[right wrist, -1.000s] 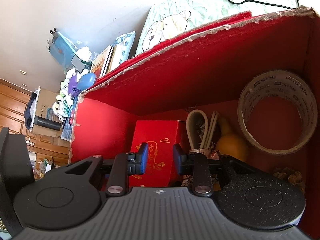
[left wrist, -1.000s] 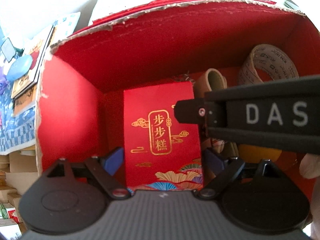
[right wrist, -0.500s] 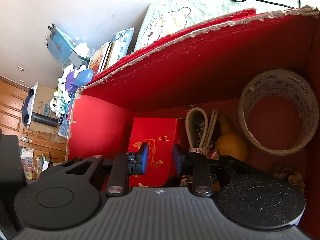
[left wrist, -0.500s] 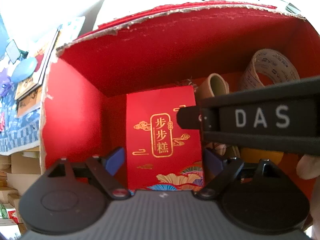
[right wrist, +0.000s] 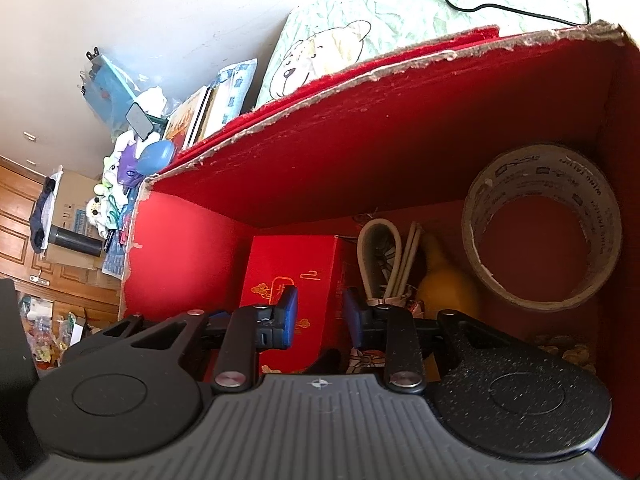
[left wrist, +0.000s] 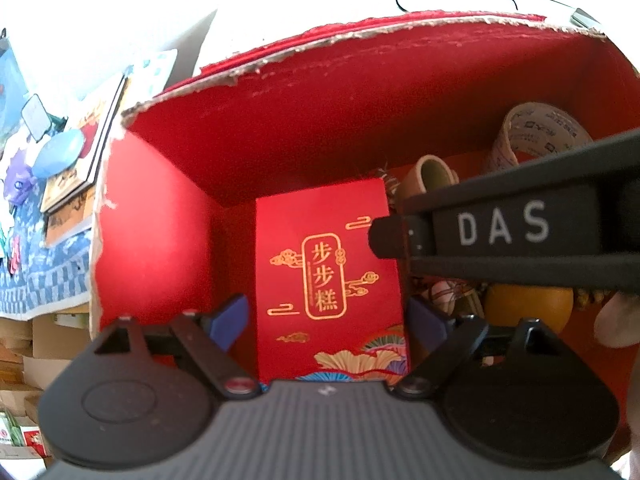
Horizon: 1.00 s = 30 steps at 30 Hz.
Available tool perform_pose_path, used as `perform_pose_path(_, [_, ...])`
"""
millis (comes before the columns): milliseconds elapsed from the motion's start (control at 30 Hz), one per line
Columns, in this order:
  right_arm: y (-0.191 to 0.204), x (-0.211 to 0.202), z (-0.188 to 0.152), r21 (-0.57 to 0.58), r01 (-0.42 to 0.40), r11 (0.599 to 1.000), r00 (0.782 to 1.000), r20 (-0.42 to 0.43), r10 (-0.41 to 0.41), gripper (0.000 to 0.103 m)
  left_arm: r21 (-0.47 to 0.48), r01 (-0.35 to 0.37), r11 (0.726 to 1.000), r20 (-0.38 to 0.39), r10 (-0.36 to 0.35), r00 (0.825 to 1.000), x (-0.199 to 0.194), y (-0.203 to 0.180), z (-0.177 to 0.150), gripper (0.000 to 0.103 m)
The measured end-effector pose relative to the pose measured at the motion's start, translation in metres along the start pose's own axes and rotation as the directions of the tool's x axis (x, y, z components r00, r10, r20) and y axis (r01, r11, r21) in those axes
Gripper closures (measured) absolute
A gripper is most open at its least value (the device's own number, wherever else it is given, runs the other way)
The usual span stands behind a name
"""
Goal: Organize objects
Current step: 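Set the gift box upright beside the cable and open the right gripper, then lift the right gripper up out of the red box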
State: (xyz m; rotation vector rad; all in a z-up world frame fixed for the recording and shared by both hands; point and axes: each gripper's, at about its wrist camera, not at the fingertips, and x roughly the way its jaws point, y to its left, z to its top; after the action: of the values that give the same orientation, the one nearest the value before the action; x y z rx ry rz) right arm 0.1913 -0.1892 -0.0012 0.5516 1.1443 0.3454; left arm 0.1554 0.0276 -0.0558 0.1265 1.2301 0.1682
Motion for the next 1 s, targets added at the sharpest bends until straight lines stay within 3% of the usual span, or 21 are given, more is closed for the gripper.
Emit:
perform_pose_path(133, [0.002,-0.001,0.001,-0.001,0.023,1.0,1.0,0.008,-0.023,0.073,0.008,-0.007,1.0,0.01,0.007,1.0,0.012,-0.006,0.008,0.013])
perform_pose_path(600, [0.011,-0.017,-0.004,-0.039,0.119,0.992,0.989,0.09,-0.115,0.073,0.004,-0.041,0.999,0.073,0.04,0.997,-0.012,-0.004,-0.006,0.013])
perform_pose_path(1000, [0.024,-0.049,-0.019,-0.047,0.188,0.981,0.963,0.203,-0.175,0.071,-0.024,-0.028,0.999,0.139,0.031,0.99,-0.048,-0.005,-0.014,0.013])
